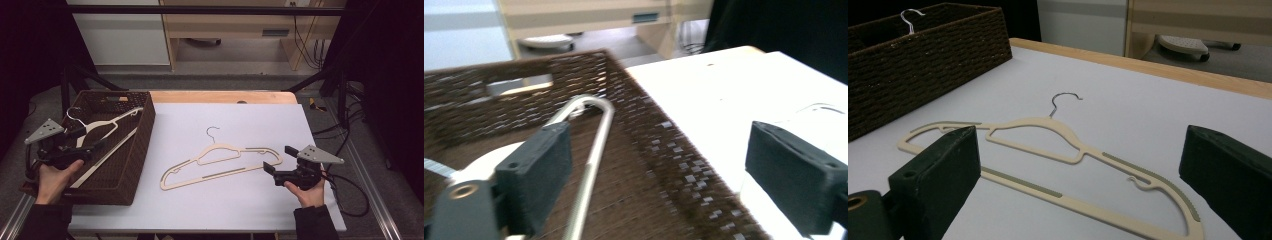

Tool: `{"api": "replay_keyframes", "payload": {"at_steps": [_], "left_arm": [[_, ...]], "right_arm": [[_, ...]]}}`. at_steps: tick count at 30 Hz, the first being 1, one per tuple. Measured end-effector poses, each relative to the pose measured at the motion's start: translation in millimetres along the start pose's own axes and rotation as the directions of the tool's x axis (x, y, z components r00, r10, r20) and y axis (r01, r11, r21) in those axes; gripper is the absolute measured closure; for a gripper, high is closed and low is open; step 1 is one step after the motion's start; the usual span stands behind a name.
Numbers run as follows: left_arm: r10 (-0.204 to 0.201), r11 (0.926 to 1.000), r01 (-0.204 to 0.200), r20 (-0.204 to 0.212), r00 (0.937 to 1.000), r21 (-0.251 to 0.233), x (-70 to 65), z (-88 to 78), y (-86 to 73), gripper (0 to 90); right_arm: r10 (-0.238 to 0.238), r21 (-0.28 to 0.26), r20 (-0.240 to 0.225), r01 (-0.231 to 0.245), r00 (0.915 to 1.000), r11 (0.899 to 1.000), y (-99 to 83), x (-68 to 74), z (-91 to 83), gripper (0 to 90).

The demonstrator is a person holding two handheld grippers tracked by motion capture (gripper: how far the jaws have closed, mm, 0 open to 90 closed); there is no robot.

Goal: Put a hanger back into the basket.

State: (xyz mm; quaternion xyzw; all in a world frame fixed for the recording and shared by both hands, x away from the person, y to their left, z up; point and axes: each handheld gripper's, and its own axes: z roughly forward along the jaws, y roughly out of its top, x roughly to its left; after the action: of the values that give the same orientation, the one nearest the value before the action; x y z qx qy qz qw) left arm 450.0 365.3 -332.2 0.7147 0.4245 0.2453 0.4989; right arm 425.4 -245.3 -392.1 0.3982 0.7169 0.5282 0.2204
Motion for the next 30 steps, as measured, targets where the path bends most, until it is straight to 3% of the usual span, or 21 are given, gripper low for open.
{"api": "replay_keyframes", "payload": {"at_steps": [3, 10, 13, 20, 23, 24, 27, 28, 30], "left_arm": [[0.012, 0.9998, -0.011, 0.06, 0.9981, -0.014, -11.6, 3.9, 0.4, 7.3], [0.057, 0.9983, -0.055, 0.104, 0.9929, -0.017, -42.7, 16.9, 0.5, 4.5], [0.064, 0.9979, -0.062, 0.145, 0.9873, -0.021, -57.2, 25.4, 0.6, 4.0], [0.123, 0.9904, -0.133, 0.19, 0.974, 0.04, -95.9, 54.9, -0.4, 3.9], [0.102, 0.9911, -0.119, 0.237, 0.9662, 0.059, -108.4, 66.8, -1.4, 4.5], [0.105, 0.9894, -0.126, 0.244, 0.9641, 0.072, -112.4, 70.8, -2.1, 4.9], [0.094, 0.9786, -0.145, 0.308, 0.9469, 0.146, -121.4, 84.1, -5.1, 13.3], [0.084, 0.9758, -0.143, 0.32, 0.9437, 0.166, -124.2, 88.7, -6.6, 10.7], [0.096, 0.9706, -0.159, 0.317, 0.9434, 0.18, -130.1, 95.8, -10.5, 9.2]], "right_arm": [[-0.001, -0.003, 0.001, 0.001, 1.0, 1.0, 0.2, -0.4, -0.5, 3.3], [0.0, -0.003, 0.001, 0.0, 1.0, 1.0, 0.2, -0.3, -0.1, 3.2], [0.004, -0.003, 0.003, -0.004, 1.0, 1.0, 0.2, 0.3, 0.7, 3.2], [-0.004, -0.001, -0.002, 0.004, 1.0, 1.0, 0.3, -0.3, -0.5, 3.0], [0.004, -0.008, -0.005, -0.004, 1.0, 1.0, 1.1, 0.0, -0.7, 3.1], [0.002, -0.007, -0.007, -0.002, 1.0, 1.0, 1.1, -0.1, -0.6, 3.1], [0.0, -0.004, -0.005, 0.0, 1.0, 1.0, 0.6, 0.3, 1.1, 3.1], [-0.001, -0.001, -0.008, 0.001, 1.0, 1.0, 0.5, 0.7, 1.3, 3.1], [0.002, -0.004, -0.008, -0.002, 1.0, 1.0, 0.8, 2.1, 2.2, 3.1]]}}
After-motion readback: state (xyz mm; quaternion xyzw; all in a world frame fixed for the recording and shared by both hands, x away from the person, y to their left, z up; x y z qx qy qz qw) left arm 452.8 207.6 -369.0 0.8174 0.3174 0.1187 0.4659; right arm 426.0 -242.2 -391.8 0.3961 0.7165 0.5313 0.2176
